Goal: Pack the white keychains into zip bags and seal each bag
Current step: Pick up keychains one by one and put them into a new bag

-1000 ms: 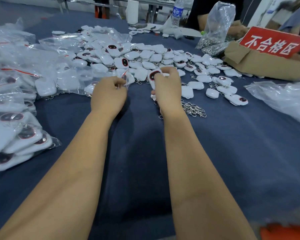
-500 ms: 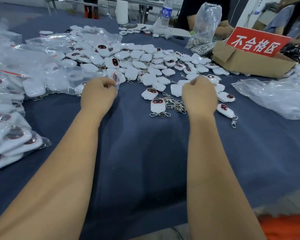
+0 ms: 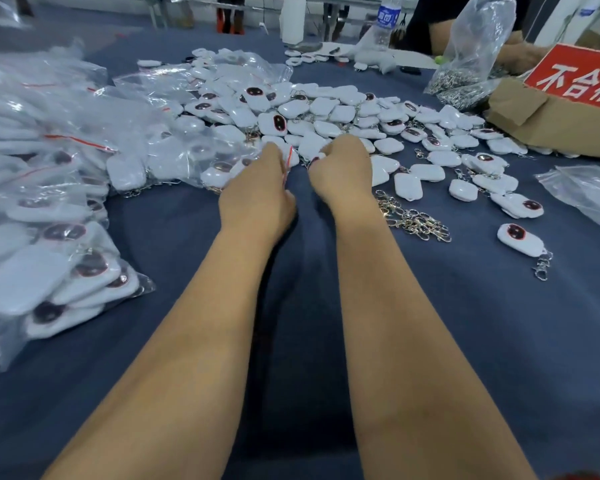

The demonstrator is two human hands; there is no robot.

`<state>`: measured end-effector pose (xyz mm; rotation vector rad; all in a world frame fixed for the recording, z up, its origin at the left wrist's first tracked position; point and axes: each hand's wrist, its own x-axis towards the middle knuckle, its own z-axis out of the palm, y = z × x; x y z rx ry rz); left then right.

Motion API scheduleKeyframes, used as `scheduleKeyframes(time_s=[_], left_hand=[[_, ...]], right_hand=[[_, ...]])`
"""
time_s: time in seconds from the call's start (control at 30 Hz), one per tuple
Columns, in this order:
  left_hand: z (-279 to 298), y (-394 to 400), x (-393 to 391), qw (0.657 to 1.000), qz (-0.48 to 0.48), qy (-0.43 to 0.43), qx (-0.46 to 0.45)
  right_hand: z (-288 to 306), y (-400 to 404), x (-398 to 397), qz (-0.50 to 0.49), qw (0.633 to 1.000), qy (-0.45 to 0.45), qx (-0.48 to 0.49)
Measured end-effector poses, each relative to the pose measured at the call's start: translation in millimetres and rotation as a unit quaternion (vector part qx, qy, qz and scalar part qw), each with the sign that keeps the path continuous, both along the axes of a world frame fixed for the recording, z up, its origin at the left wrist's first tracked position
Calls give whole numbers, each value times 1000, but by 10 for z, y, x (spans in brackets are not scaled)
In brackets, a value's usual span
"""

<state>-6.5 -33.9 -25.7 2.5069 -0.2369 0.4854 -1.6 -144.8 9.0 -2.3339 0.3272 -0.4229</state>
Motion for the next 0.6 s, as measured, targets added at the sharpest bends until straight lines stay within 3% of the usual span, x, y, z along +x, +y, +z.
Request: scheduleKeyframes(time_s=[0.1, 0.2, 0.43, 0.5, 0.6], left_hand=[[13, -119, -41, 992, 6, 3, 124], [33, -125, -54, 994, 22, 43, 98], [80, 75, -5, 982, 37, 95, -159], [98, 113, -11, 974, 38, 98, -199], [94, 117, -11, 973, 48, 89, -209]], right_hand=[[-37, 177, 3, 16, 962, -69, 263], [-140, 274, -19, 60, 912, -86, 397], [-193, 181, -24, 79, 851, -73, 514], [-176, 164, -32, 61, 861, -81, 499], [-108, 64, -45, -12, 904, -114, 411]])
